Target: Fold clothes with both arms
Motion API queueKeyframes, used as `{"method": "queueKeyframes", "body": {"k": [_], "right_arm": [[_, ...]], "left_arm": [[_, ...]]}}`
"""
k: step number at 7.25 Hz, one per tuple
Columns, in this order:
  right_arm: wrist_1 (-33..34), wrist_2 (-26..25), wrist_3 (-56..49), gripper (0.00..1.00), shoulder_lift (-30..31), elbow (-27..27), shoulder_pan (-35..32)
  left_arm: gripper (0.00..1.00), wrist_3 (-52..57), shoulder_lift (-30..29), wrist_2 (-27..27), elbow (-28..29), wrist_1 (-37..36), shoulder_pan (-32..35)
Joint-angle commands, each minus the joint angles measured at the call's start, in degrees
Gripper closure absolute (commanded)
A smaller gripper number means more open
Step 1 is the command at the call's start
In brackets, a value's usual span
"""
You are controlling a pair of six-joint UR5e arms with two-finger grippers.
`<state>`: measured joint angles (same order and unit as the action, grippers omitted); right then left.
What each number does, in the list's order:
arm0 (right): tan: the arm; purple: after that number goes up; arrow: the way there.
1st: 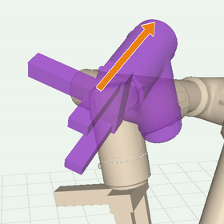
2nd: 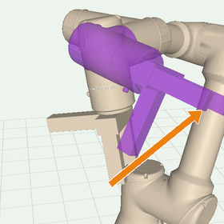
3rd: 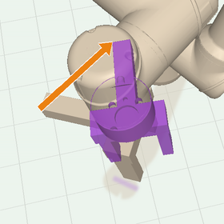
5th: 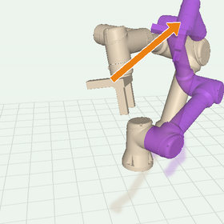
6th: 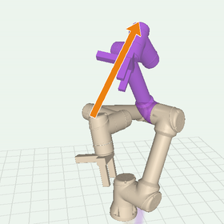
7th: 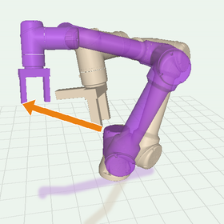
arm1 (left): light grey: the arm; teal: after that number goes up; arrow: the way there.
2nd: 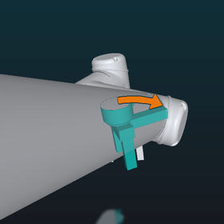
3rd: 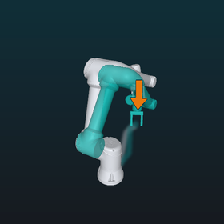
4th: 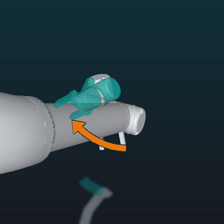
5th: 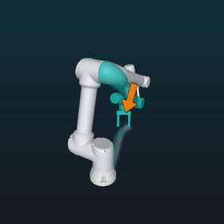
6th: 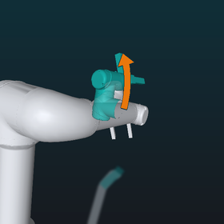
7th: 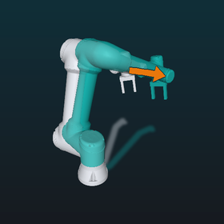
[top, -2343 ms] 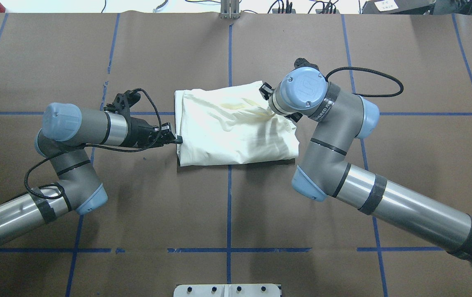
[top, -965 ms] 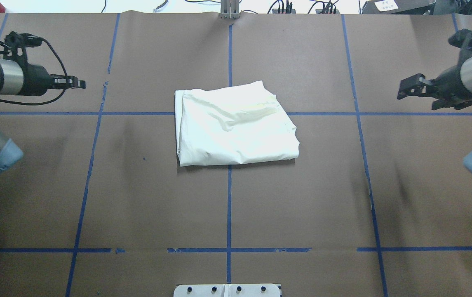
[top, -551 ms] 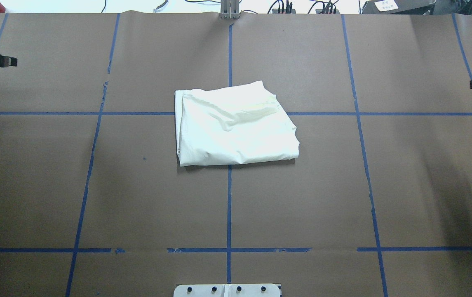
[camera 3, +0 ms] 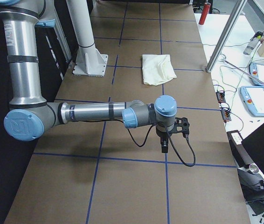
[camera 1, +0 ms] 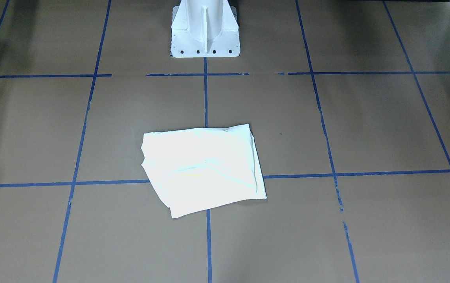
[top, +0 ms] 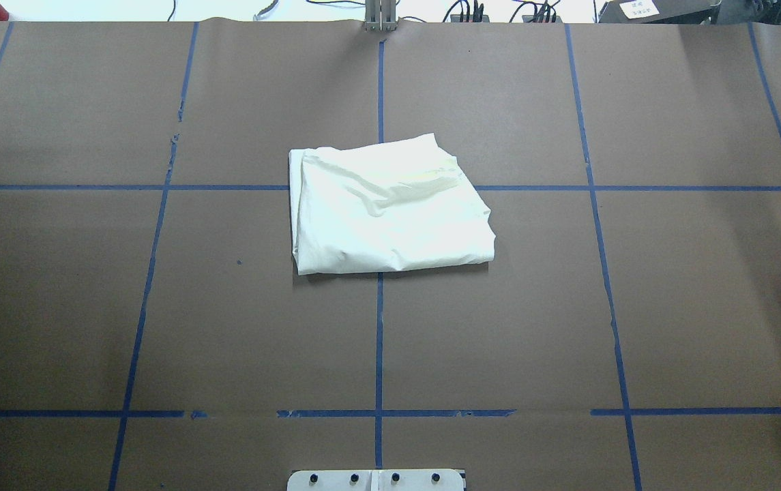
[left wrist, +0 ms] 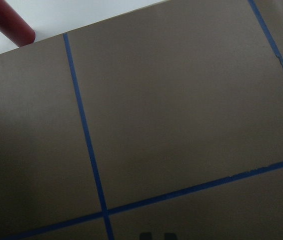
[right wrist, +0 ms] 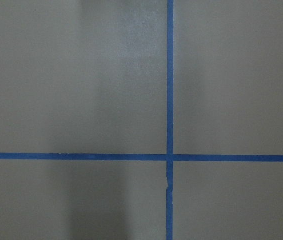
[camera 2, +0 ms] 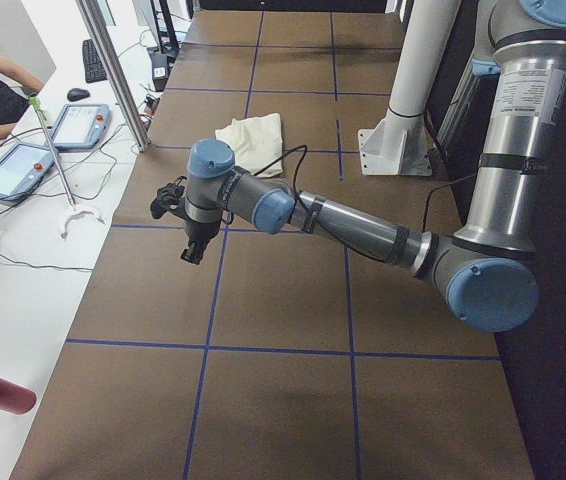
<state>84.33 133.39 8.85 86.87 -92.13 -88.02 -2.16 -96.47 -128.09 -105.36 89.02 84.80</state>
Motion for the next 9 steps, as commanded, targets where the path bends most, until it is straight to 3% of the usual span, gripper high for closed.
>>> {"method": "queueKeyframes", "body": {"k": [1, 2, 4, 6, 7, 9], "right_arm": [[3.7, -0.6, -3.4, 0.00, 0.0, -0.1, -1.0], [3.6, -1.0, -3.4, 0.00, 0.4, 0.0, -0.9], [2.8, -1.0, -3.4, 0.00, 1.4, 0.6, -0.9], [2.9, -0.8, -3.3, 0.00, 1.6, 2.3, -0.3], [3.0, -0.8, -2.8, 0.00, 1.6, 3.1, 0.2], [3.0, -0.3, -2.8, 0.00, 1.1, 5.1, 0.4]], "left_arm": [[0.00, 9.6, 5.0, -1.0, -4.4, -12.0, 7.8], [0.00, 19.3, 8.6, -0.8, -2.8, -8.5, 8.2], [0.00, 15.8, 11.9, -1.9, -0.6, -7.9, 8.1], [0.00, 13.1, 11.5, -9.1, -0.6, -7.4, 7.8], [0.00, 12.9, 11.7, -14.2, 2.3, -2.4, 7.7], [0.00, 13.0, 11.3, -11.1, 10.3, 10.3, 7.7]]}}
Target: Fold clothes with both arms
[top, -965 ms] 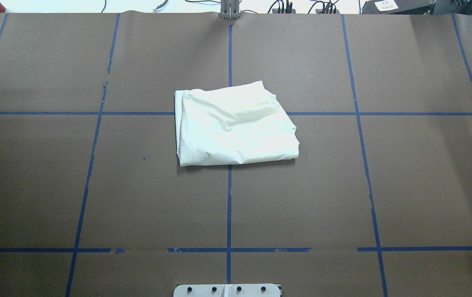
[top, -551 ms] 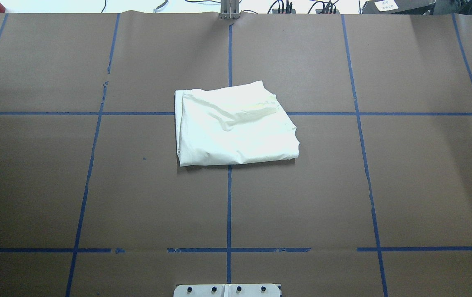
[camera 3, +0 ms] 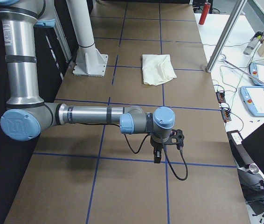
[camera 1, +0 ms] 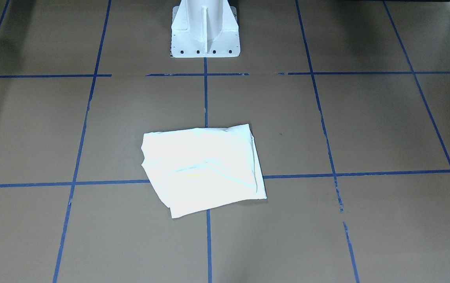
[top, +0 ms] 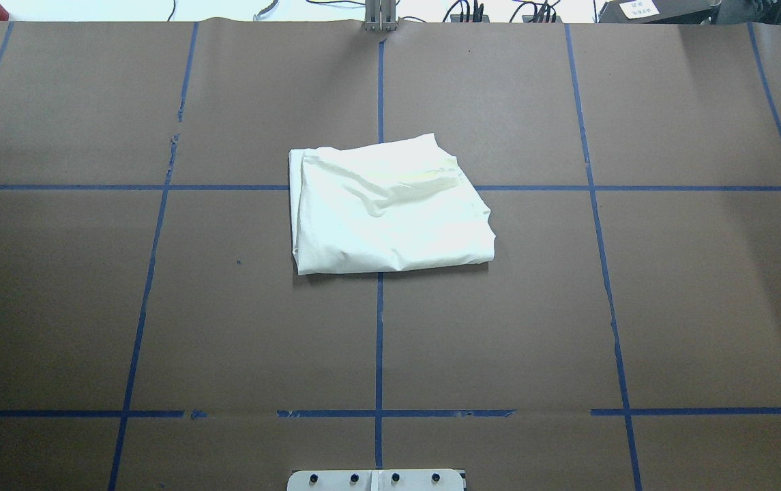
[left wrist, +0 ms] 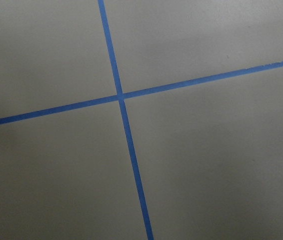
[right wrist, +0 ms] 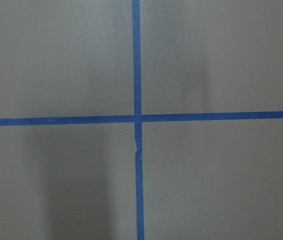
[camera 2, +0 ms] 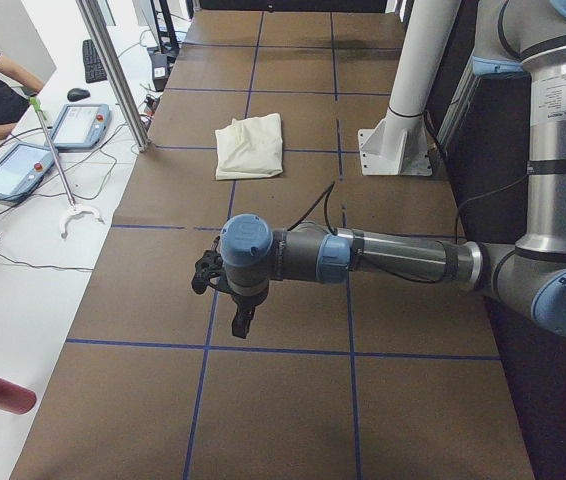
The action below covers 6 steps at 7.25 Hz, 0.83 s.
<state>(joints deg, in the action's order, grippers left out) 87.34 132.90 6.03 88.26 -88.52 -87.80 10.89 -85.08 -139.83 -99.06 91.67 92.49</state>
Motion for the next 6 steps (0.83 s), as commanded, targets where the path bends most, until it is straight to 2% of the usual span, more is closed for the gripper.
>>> {"method": "queueKeyframes", "body": {"k": [1, 2, 3, 4, 6], "right_arm": [[-2.2, 1.5, 0.3, 0.00, -1.2, 3.1, 0.2], [-4.3, 2.0, 0.4, 0.00, -1.2, 3.2, 0.2], [-4.6, 1.9, -0.4, 0.00, -1.3, 2.2, 0.1], [-4.6, 0.6, -0.3, 0.00, -2.3, 0.6, 1.9], [-4.5, 0.2, 0.0, 0.00, -2.0, -0.6, 3.3]], "left_arm": [[0.00, 0.0, -0.4, 0.9, 6.3, 10.8, -0.1], [0.00, -0.2, -0.8, 2.6, 5.7, 10.8, -0.9], [0.00, -0.4, -1.8, 12.7, 5.7, 10.5, -4.5], [0.00, -0.4, -2.3, 14.6, 5.6, 10.0, -4.5], [0.00, -0.4, -1.7, 5.7, 5.0, 5.9, -4.3]]}}
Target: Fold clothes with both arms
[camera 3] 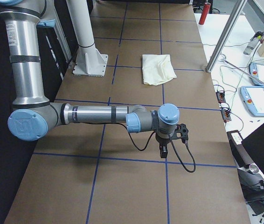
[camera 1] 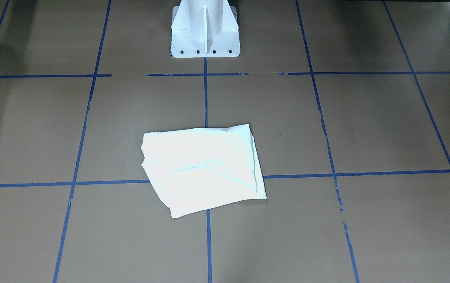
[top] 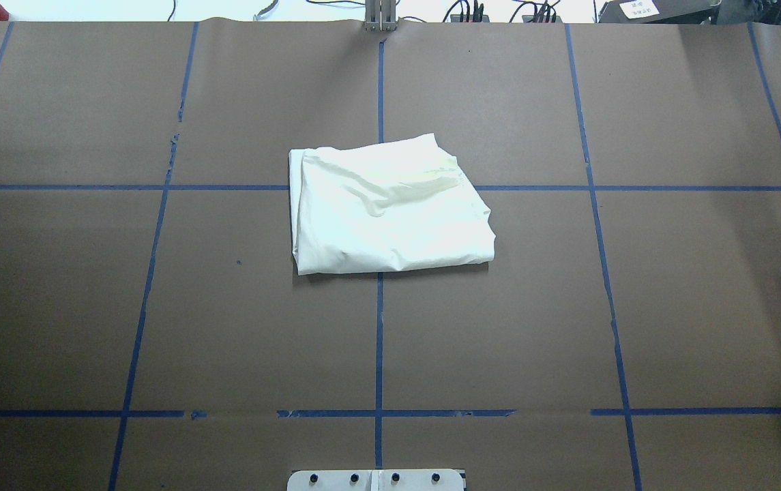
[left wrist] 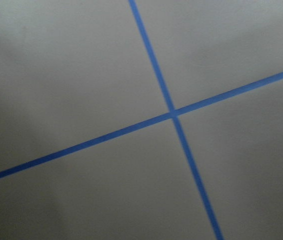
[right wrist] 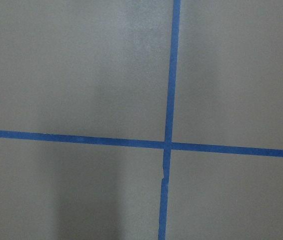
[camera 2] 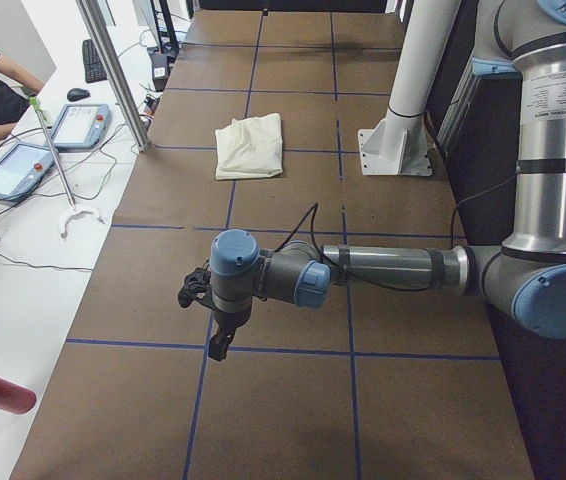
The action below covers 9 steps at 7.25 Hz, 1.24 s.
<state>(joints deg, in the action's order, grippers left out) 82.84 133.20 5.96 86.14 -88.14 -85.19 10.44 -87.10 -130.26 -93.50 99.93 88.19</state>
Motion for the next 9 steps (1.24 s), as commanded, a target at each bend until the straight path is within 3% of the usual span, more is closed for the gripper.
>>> {"method": "queueKeyframes", "body": {"k": [1, 2, 4, 6, 7, 9], "right_arm": [[0.4, -0.2, 0.5, 0.00, 0.3, -1.4, 0.8], [0.5, 1.3, 0.5, 0.00, 0.9, -1.6, 0.8], [0.3, 2.3, 0.6, 0.00, 1.3, -1.5, 0.8], [0.3, 2.5, 0.7, 0.00, 1.4, -1.6, 0.8], [0.4, 3.8, 0.7, 0.00, 2.0, -2.0, 0.8], [0.4, 3.9, 0.7, 0.00, 2.0, -1.6, 0.9]], "left_arm": [[0.00, -0.1, 1.1, -3.9, -3.3, -2.8, 0.1], [0.00, -0.1, 3.8, -4.0, -6.6, -3.0, 0.1], [0.00, -0.1, 5.4, -4.1, -12.3, -10.9, 0.1], [0.00, -0.2, 5.4, -5.3, -11.9, -11.1, 0.1], [0.00, -1.2, 6.2, -9.4, -11.5, -11.1, 0.2], [0.00, -12.7, 6.4, -10.2, -12.5, -10.5, 1.8]]}}
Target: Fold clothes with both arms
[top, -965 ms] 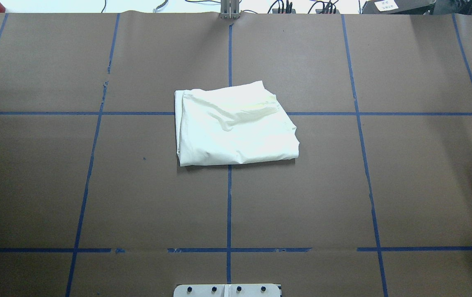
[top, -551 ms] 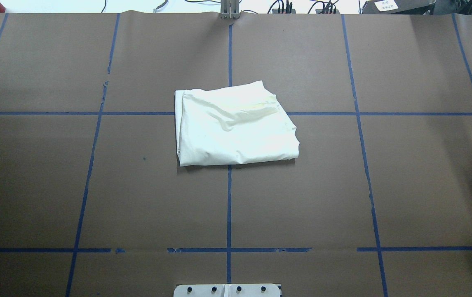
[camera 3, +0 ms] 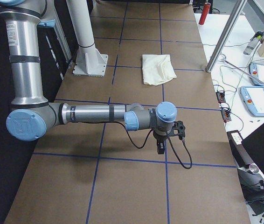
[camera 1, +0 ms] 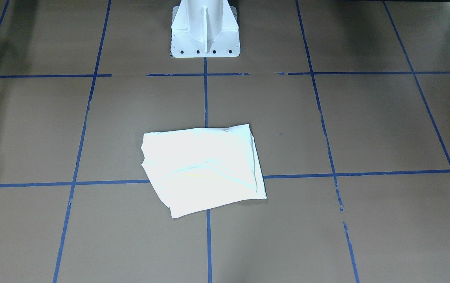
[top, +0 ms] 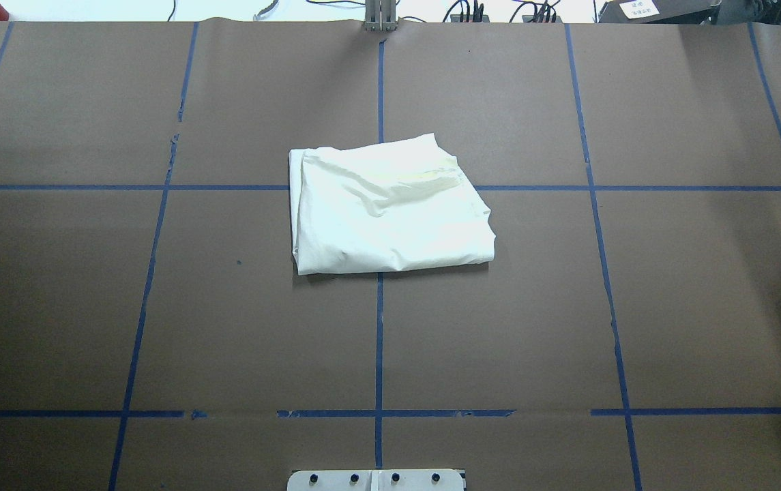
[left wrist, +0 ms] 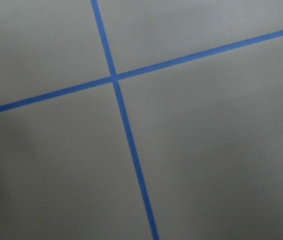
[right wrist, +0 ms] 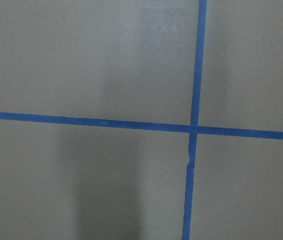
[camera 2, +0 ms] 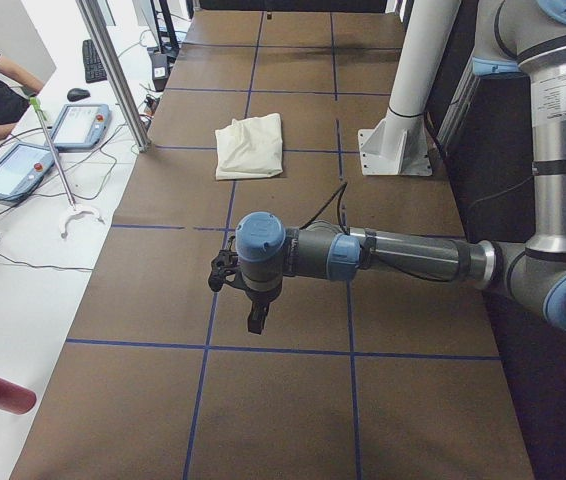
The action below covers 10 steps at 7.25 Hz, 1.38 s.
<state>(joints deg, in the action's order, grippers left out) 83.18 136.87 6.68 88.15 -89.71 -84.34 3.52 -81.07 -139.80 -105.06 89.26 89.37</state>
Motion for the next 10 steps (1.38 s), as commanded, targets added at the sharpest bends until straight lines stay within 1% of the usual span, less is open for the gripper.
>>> {"method": "queueKeyframes", "body": {"k": [1, 2, 4, 7, 10], "right_arm": [[0.0, 0.0, -0.1, 0.00, 0.1, 1.2, 0.1], [-0.5, -0.3, -0.1, 0.00, 0.0, 2.4, 0.1], [-0.6, -0.2, -0.1, 0.00, -0.3, 4.0, 0.1], [-0.7, -0.1, -0.1, 0.00, -0.3, 4.0, 0.1], [-0.7, -0.2, -0.2, 0.00, -0.6, 3.4, 0.1]], "left_arm": [[0.00, -6.9, 0.4, -0.6, -0.7, 0.2, 0.5], [0.00, -6.9, 0.1, 0.0, -0.7, 0.3, 0.5], [0.00, -6.9, -0.3, 8.1, -0.8, 0.2, 0.5], [0.00, -6.7, -0.4, 10.3, -0.8, 0.2, 0.5], [0.00, -6.9, -0.5, 9.8, -0.9, 0.1, 0.3]]}}
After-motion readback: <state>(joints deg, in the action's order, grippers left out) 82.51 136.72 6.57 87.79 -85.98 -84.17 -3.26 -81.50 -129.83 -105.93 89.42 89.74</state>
